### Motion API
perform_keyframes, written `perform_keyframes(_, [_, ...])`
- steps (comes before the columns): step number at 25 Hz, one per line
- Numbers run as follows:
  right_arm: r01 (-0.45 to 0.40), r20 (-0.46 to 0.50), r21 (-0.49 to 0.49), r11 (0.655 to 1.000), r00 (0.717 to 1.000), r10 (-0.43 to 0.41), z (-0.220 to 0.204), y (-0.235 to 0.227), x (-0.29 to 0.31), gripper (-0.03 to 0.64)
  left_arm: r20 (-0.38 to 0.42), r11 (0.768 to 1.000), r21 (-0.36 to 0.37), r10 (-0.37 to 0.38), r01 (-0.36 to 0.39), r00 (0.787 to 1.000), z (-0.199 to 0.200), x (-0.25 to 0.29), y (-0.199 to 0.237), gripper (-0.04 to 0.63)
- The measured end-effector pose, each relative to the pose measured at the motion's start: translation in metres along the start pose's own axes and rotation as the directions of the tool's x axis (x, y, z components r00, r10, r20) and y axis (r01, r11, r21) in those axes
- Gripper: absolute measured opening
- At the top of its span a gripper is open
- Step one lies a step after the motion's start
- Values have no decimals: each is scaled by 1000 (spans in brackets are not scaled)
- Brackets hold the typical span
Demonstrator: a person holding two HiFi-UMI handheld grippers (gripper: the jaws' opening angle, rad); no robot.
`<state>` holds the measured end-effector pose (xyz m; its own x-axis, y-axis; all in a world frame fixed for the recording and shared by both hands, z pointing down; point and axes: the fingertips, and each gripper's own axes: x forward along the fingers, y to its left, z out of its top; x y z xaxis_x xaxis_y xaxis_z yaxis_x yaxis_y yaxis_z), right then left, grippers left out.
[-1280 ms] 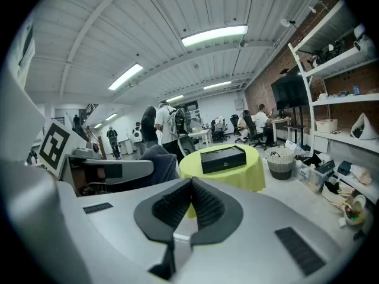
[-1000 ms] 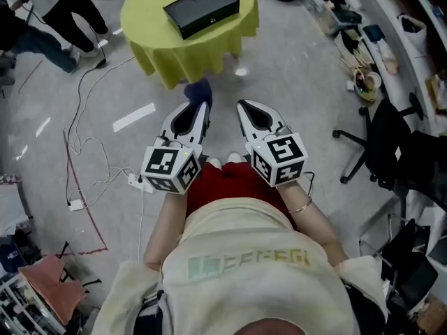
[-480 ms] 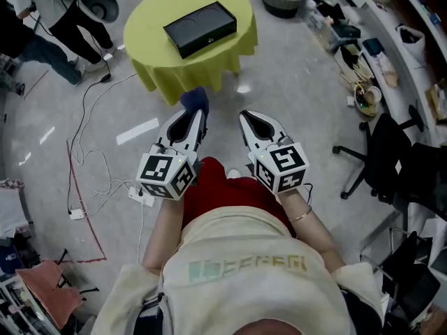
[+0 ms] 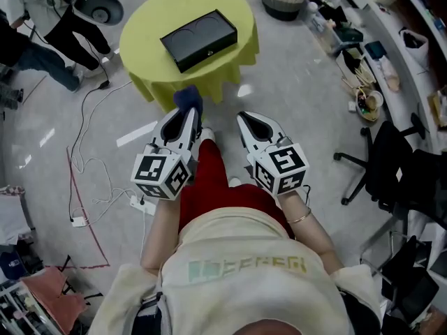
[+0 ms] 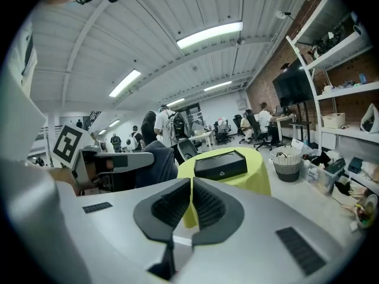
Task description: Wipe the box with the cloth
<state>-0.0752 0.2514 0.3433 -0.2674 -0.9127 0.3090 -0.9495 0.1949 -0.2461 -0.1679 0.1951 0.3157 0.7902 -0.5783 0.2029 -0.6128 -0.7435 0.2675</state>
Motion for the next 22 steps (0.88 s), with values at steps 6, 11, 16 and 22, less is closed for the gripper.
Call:
perform_keyframes(6, [12,-30,4,1000,999,-12,19,-30,64,38,-21,1000,13,-14,14,1000,13,58,46,63])
perform_keyframes(11, [9,-56,6,1000,998,-8,46,-47,135,38,-27,999,-15,-30,30,999,37,107,97,63])
perform_keyframes(16, [12,-82,7,1000,997,-12,69,-55,208,38,-46,997,-42,-61,59,997,58,151,149,63])
perform_keyframes(22, [52,-98,4,999,994,-51,88,-67,266,38,-52,994,-52,-100,98,994,76,188,196,63])
